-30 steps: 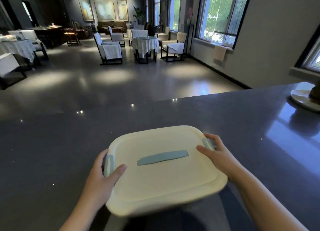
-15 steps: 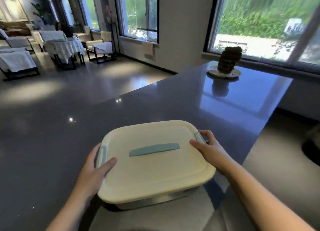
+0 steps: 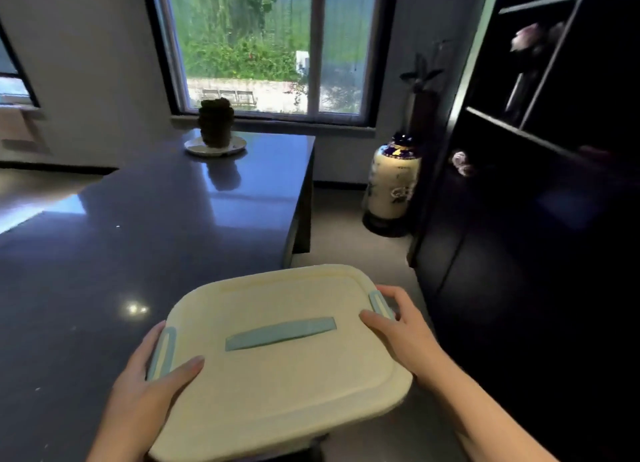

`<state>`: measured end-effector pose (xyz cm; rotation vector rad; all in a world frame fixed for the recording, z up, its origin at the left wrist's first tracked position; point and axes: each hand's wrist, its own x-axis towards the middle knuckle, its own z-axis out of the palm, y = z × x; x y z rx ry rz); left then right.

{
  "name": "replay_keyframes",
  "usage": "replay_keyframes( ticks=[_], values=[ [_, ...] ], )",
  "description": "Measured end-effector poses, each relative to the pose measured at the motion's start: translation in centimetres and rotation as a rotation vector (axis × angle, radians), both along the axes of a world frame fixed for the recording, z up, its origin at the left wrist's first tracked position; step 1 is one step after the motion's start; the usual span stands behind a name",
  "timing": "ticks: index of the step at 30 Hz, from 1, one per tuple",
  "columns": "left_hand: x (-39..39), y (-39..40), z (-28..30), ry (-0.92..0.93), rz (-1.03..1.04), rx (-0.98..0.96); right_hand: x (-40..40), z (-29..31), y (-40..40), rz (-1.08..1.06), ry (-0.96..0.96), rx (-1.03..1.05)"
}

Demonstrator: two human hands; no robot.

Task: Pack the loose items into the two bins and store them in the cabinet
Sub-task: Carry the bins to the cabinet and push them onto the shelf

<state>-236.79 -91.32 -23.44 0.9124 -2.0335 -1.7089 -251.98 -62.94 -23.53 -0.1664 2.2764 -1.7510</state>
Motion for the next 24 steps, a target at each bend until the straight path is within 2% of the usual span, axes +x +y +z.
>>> replay_keyframes(
  ticks=[7,14,19,24],
  values=[
    [-8.2,14.9,0.4,0.022,-0.443,-0.035,6.3,0.4,19.0,-0.499,0.018,-0.085],
    [-9.1,34.6,0.1,0.051,-0.906,-0.061,18.8,0.8,36.2,-0.935,0.02,-0.21],
    [-6.8,44.5,-0.8,0.032,-1.109,0.009,25.9,-0.4,42.8,-1.163,0.011,-0.187],
    [-6.3,50.3,-1.3,-0.039,-1.273,0.035,30.4,-1.9,45.0,-1.33,-0.008,-0.208]
  ],
)
